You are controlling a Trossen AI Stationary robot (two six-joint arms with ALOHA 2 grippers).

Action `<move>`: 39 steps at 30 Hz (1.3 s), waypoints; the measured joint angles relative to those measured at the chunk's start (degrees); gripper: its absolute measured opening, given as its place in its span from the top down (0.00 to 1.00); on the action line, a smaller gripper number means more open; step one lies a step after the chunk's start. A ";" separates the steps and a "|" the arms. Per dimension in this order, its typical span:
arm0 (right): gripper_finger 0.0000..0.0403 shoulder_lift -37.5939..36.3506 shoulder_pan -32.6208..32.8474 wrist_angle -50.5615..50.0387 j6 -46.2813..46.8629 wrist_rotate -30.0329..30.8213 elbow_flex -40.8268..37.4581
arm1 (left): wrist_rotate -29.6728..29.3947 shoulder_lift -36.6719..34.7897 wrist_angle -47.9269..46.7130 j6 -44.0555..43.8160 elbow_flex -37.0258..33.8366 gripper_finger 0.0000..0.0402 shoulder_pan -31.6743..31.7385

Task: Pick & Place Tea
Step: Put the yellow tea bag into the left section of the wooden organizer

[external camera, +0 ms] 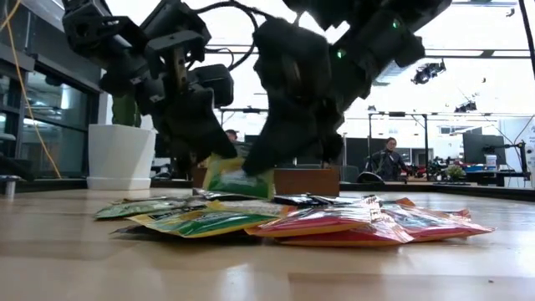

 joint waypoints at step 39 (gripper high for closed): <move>1.00 -9.07 2.14 -3.75 -1.58 2.20 0.09 | 3.69 -18.99 -21.62 47.47 -0.02 1.00 31.92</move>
